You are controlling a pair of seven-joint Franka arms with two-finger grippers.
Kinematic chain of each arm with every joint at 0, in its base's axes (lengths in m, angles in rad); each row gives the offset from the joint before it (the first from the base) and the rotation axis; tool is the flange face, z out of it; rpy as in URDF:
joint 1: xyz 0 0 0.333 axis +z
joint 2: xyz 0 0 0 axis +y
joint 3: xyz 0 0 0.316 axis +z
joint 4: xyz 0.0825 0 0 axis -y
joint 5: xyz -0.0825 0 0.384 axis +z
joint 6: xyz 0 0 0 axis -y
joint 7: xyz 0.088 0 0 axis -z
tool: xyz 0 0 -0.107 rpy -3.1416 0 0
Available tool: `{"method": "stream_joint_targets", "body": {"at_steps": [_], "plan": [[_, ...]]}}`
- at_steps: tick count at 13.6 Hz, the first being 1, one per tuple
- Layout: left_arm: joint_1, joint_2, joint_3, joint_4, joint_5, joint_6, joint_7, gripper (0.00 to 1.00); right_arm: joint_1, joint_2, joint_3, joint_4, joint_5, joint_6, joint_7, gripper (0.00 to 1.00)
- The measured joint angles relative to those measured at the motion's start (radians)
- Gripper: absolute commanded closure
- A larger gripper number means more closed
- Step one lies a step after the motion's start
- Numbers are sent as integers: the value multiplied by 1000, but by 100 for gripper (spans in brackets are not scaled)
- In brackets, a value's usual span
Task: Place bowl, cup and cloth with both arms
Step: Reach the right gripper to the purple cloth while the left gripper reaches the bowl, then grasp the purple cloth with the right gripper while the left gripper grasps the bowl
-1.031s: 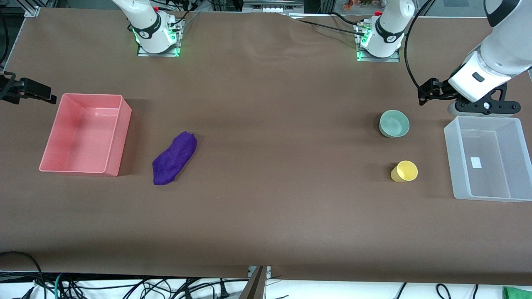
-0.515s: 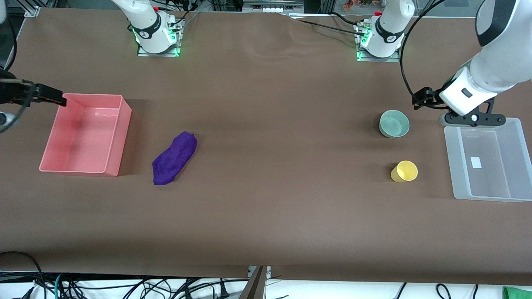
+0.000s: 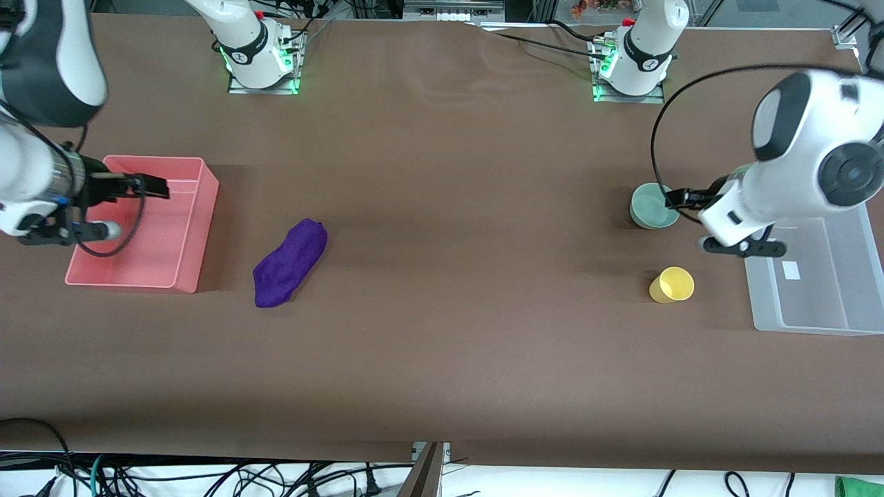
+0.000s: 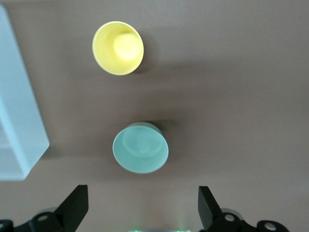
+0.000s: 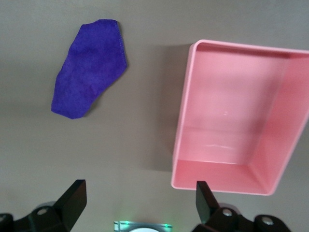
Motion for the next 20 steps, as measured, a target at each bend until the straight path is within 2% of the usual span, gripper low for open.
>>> {"method": "stream_joint_targets", "body": {"at_steps": [2,5,7,10,11,12,13,14,15,20], "plan": [[56,8,1,-94,0,116,168,0,0,6,20,-66,14,88,79,0],[104,-3,2,-245,0,260,339,0,4,40,92,-181,16,279,233,0],[103,-24,-3,-387,0,421,416,0,25,78,123,-256,16,418,316,0],[100,-30,-5,-579,1,684,531,0,41,122,126,-355,16,600,349,0],[99,-28,-5,-621,4,744,554,10,45,135,126,-375,16,642,370,0],[97,-25,-5,-657,30,800,570,44,53,149,126,-388,16,679,398,0],[97,-22,-5,-679,75,845,573,69,65,164,126,-396,16,714,422,0],[97,-20,-5,-689,125,870,576,81,86,192,126,-402,16,765,452,0],[97,-20,-5,-689,138,872,586,82,93,206,126,-403,16,793,465,0],[97,-26,-5,-686,143,874,644,58,124,293,126,-407,16,915,505,2]]}}
